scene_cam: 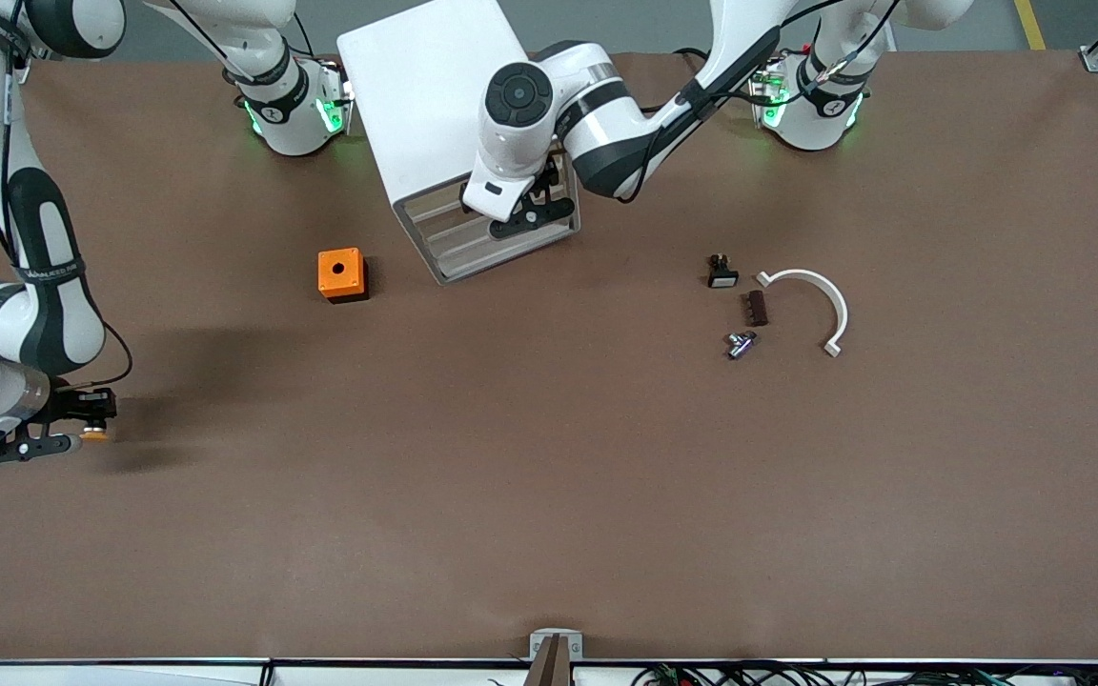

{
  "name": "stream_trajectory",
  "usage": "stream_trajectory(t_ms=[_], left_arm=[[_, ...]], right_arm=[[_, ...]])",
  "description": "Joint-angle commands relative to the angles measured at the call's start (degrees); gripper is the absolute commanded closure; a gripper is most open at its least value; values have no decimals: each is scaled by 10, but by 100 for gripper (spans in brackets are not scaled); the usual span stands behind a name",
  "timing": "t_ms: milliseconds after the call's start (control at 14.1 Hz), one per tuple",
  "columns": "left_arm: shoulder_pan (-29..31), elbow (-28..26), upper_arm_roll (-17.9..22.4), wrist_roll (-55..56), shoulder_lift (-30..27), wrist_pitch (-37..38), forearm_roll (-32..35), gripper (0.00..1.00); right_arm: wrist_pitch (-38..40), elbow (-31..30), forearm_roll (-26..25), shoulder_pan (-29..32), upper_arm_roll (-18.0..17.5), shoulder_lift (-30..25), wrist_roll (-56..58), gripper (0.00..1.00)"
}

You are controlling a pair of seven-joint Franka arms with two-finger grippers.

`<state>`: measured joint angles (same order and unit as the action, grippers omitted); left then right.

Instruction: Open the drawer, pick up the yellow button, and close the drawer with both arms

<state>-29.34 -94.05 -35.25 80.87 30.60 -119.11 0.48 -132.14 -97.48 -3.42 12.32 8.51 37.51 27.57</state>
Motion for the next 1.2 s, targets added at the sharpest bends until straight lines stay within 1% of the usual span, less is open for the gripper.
stream_trajectory(t_ms=[0, 71, 213, 425, 567, 638, 780, 850, 921, 992, 1134], left_arm=[[-15, 4, -9, 15, 8, -12, -11, 0], [-14, 4, -9, 17, 8, -15, -11, 0], [-14, 4, -9, 17, 8, -15, -14, 0], [-5, 5, -8, 10, 7, -15, -14, 0], [14, 9, -4, 1, 5, -11, -13, 0], [31, 11, -4, 0, 2, -9, -12, 0], [63, 14, -5, -11, -7, -8, -9, 0], [80, 18, -5, -20, -11, -8, -8, 0], [98, 25, -5, -36, -11, -7, -7, 0], [117, 31, -5, -58, -11, -7, -7, 0], [158, 37, -5, -111, -11, -7, -4, 0]], right_arm=[[-5, 6, -1, 16, -10, 6, 9, 89], [-9, 6, 0, 16, -10, 7, 2, 86], [-11, 6, 9, 16, -10, 8, -15, 85], [-17, 7, 9, 19, -10, 14, -16, 85], [-22, 7, 10, 23, -10, 19, -16, 81], [-30, 7, 10, 24, -10, 20, -16, 76], [-33, 7, 10, 25, -10, 24, -16, 63], [-33, 6, 10, 26, -10, 24, -16, 41], [-33, 7, 10, 27, -10, 23, -16, 7], [-32, 8, 10, 27, -10, 22, -17, 0], [-28, 11, 10, 24, -10, 19, -16, 0]])
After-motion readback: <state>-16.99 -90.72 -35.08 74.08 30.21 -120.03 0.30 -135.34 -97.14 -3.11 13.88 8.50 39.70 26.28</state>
